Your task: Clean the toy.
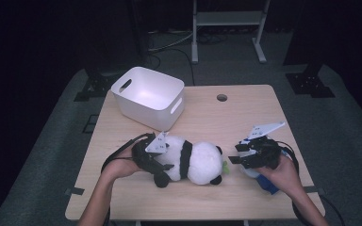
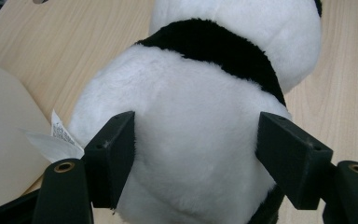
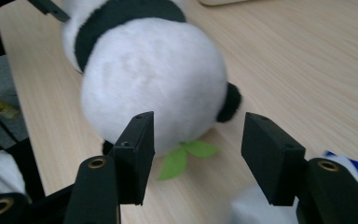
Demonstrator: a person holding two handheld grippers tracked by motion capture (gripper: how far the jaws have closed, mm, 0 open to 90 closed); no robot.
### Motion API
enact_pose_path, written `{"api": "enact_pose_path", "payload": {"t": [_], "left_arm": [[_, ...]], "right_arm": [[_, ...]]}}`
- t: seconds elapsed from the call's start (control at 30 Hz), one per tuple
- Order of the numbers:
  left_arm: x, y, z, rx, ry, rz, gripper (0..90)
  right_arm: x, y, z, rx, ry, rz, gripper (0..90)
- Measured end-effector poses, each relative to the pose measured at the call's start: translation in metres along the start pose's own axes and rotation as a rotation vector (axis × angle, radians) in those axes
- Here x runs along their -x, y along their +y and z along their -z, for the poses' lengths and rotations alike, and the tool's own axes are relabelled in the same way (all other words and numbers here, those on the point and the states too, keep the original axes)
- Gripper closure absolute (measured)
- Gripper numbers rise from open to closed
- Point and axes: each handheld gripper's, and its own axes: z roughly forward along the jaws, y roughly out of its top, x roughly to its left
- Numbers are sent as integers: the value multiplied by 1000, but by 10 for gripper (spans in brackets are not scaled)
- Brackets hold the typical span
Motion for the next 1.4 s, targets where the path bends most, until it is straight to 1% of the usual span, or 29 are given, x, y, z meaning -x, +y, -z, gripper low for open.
{"api": "enact_pose_path", "payload": {"t": [0.1, 0.2, 0.3, 0.37, 0.43, 0.53, 0.6, 0.67, 0.77, 0.87, 0.93, 1.0, 1.07, 1.1, 1.27, 1.4], "left_arm": [[1, 1, -1, 4, 0, 1, 284], [2, 2, -2, 12, -3, 1, 284], [4, 3, -2, 11, -3, -3, 284], [4, 3, -3, 18, -4, 0, 284], [5, 3, -3, 19, -6, 0, 283], [6, 4, -3, 20, -8, -7, 283], [6, 4, -3, 19, -7, -8, 284], [7, 4, -3, 19, -5, -9, 283], [7, 4, -2, 22, 0, -8, 283], [7, 4, -1, 26, 2, -5, 283], [6, 3, 2, 35, 5, 6, 277], [5, 2, 5, 54, 13, 24, 263], [7, 0, 8, 68, 10, 38, 254], [8, -1, 8, 71, 10, 40, 244], [15, -3, 10, 93, 11, 50, 213], [19, -2, 13, 106, 10, 42, 207]], "right_arm": [[-7, 6, -9, -21, 24, 30, 415], [-13, 13, -20, -31, 42, 60, 403], [-18, 23, -29, -40, 47, 96, 391], [-19, 30, -35, -43, 56, 112, 380], [-21, 38, -42, -59, 68, 126, 369], [-25, 50, -53, -69, 91, 146, 351], [-26, 57, -60, -75, 103, 167, 343], [-28, 63, -69, -93, 109, 196, 329], [-32, 70, -80, -116, 107, 242, 306], [-34, 74, -91, -142, 127, 253, 277], [-35, 75, -98, -160, 132, 261, 269], [-37, 75, -104, -165, 135, 265, 288], [-37, 75, -106, -171, 143, 261, 329], [-36, 75, -106, -173, 150, 274, 350], [-39, 75, -106, -188, 164, 286, 436], [-43, 74, -106, -179, 194, 287, 466]]}}
